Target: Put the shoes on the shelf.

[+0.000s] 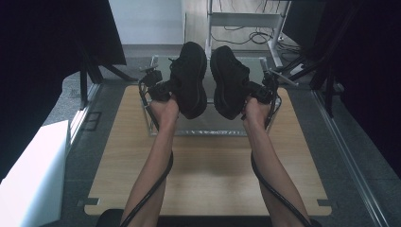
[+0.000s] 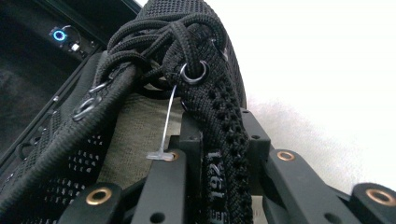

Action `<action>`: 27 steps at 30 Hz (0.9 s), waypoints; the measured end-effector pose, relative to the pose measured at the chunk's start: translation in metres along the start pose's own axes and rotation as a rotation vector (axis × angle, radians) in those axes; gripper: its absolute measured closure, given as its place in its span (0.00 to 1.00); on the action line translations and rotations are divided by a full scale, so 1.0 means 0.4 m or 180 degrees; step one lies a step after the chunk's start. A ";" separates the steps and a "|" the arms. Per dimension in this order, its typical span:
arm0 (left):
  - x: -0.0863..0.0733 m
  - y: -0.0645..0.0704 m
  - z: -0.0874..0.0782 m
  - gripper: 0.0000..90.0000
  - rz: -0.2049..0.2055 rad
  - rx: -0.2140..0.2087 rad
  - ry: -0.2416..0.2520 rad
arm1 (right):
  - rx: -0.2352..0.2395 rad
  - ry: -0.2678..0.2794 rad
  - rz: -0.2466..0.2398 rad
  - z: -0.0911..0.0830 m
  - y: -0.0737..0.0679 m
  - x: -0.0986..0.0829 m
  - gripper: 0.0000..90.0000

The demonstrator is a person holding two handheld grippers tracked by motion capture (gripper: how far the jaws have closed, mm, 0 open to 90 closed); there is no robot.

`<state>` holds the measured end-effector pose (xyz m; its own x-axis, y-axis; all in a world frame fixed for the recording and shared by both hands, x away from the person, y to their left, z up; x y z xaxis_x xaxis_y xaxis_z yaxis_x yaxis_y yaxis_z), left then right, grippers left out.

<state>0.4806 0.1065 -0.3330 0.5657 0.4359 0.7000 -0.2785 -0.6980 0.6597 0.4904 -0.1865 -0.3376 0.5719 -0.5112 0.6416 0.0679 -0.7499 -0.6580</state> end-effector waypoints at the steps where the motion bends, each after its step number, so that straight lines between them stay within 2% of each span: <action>1: 0.002 0.002 0.007 0.86 0.0019 0.0037 -0.0015 | -0.0026 0.0008 -0.0002 0.004 -0.001 0.002 0.85; 4: 0.010 0.010 0.021 0.86 0.0033 0.0074 -0.0043 | -0.0120 0.0019 -0.0053 0.015 -0.002 0.006 0.85; 9: 0.020 0.023 0.038 0.86 0.0155 0.0190 -0.0104 | -0.0193 0.0056 -0.0109 0.027 -0.007 0.015 0.84; 11: 0.025 0.033 0.051 0.85 0.0216 0.0288 -0.0172 | -0.0297 0.0100 -0.0232 0.030 -0.018 0.023 0.84; 12: 0.025 0.033 0.051 0.85 0.0216 0.0288 -0.0172 | -0.0297 0.0100 -0.0232 0.030 -0.018 0.023 0.84; 13: 0.027 0.040 0.058 0.85 0.0262 0.0352 -0.0190 | -0.0400 0.0126 -0.0326 0.034 -0.025 0.027 0.83; 14: 0.027 0.040 0.058 0.85 0.0262 0.0352 -0.0190 | -0.0432 0.0125 -0.0352 0.036 -0.026 0.028 0.83; 19: 0.030 0.047 0.071 0.82 0.0347 0.0466 -0.0256 | -0.0479 0.0125 -0.0384 0.044 -0.027 0.030 0.82; 20: 0.031 0.053 0.075 0.82 0.0416 0.0524 -0.0269 | -0.0503 0.0108 -0.0412 0.047 -0.030 0.030 0.81; 22: 0.033 0.054 0.077 0.81 0.0417 0.0512 -0.0285 | -0.0513 0.0118 -0.0469 0.050 -0.033 0.033 0.80; 24: 0.035 0.057 0.081 0.79 0.0447 0.0505 -0.0312 | -0.0553 0.0075 -0.0564 0.055 -0.037 0.035 0.79; 27: 0.033 0.065 0.093 0.75 0.0550 0.0557 -0.0391 | -0.0637 0.0085 -0.0793 0.060 -0.050 0.037 0.76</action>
<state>0.5096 0.0731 -0.3168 0.6144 0.2371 0.7525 -0.2469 -0.8481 0.4687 0.5173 -0.1690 -0.3245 0.5359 -0.3104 0.7851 0.0395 -0.9197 -0.3906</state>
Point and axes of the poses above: each handheld gripper's, and its own axes: z roughly forward along the jaws, x roughly out of its top, y roughly to its right, the point moved 3 cm from there along z, roughly forward along the jaws, and after that the axes turned 9 degrees about -x, right-handed, at the moved point
